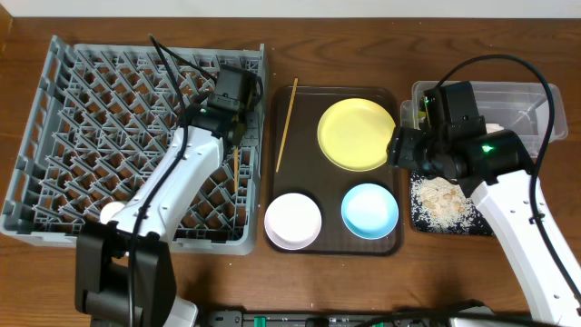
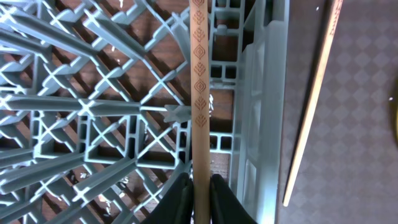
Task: Sort waste into correct bins and load items into the dishwasher
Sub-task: 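Grasp one chopstick with the left gripper and lift it toward the rack, then grasp the second chopstick with the left gripper and place it in the rack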
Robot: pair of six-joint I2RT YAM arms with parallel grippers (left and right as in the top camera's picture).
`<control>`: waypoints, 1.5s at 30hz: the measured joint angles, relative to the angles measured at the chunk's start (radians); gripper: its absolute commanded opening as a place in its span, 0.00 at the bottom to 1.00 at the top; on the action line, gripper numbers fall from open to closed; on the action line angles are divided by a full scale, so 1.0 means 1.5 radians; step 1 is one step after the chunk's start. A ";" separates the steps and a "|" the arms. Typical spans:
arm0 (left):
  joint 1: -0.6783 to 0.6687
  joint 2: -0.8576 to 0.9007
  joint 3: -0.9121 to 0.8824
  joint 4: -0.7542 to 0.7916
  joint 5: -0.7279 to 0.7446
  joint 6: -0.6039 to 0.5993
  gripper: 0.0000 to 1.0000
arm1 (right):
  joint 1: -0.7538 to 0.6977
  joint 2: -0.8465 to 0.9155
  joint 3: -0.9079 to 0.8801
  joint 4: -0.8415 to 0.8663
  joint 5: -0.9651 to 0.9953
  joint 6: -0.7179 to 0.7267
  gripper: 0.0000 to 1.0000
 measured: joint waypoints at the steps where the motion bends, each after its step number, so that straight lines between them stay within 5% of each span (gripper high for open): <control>1: 0.000 0.002 0.000 0.001 0.000 0.000 0.17 | 0.000 0.000 0.000 0.000 0.000 0.000 0.72; 3: -0.001 0.002 0.000 0.002 0.000 0.003 0.25 | 0.000 0.000 0.000 0.000 0.000 0.000 0.72; 13: -0.004 -0.004 0.002 0.007 0.028 0.008 0.32 | 0.000 0.000 0.000 0.000 0.000 0.000 0.72; 22: -0.085 -0.023 0.017 0.148 0.108 0.030 0.45 | 0.000 0.000 0.000 0.000 0.000 0.000 0.72; 33: -0.116 0.194 0.022 0.306 0.042 0.100 0.45 | 0.000 0.000 0.000 0.001 0.000 0.000 0.73; 45: -0.115 0.271 0.022 0.348 0.017 0.102 0.45 | 0.000 0.000 0.000 0.005 0.000 0.000 0.73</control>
